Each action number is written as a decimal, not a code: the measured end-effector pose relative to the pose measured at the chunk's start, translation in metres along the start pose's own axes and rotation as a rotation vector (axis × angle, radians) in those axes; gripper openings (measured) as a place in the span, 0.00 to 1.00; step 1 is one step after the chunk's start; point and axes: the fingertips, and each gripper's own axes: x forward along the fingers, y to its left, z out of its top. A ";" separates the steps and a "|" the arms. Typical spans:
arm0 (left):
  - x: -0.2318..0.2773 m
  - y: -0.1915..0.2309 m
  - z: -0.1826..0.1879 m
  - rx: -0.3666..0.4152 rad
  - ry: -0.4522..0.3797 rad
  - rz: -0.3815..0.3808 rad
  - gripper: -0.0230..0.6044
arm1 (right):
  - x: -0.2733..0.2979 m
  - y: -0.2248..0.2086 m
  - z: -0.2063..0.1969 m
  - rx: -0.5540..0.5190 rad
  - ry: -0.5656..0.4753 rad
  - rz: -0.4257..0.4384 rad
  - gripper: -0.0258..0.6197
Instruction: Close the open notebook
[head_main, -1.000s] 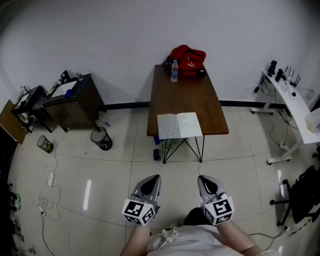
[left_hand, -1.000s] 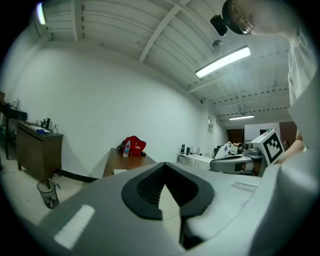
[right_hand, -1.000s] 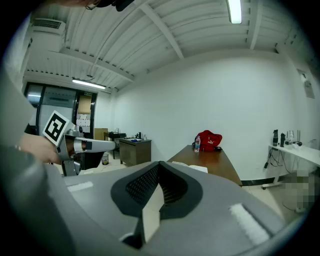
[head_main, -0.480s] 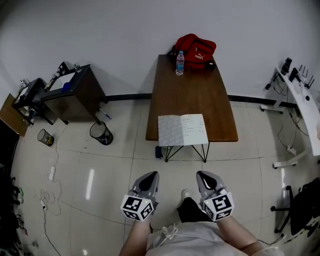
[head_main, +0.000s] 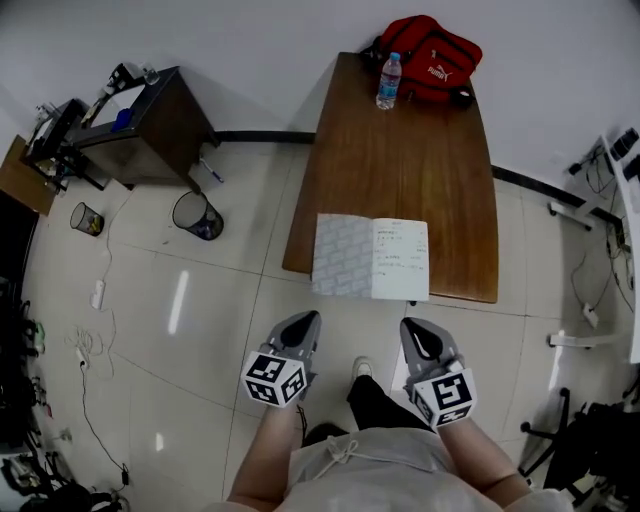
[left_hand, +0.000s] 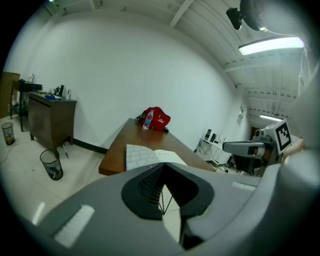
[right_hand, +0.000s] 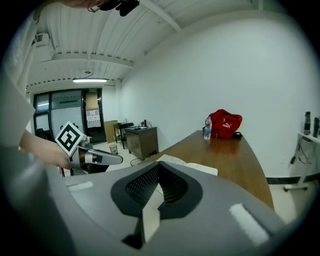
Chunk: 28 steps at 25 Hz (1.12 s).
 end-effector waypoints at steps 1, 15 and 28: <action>0.007 0.011 -0.005 -0.015 0.020 0.022 0.05 | 0.011 -0.003 -0.003 -0.001 0.018 0.019 0.05; 0.075 0.096 -0.061 -0.154 0.144 0.138 0.42 | 0.095 -0.017 -0.049 0.020 0.190 0.204 0.05; 0.099 0.100 -0.064 -0.280 0.179 0.054 0.23 | 0.100 -0.026 -0.069 0.034 0.232 0.203 0.05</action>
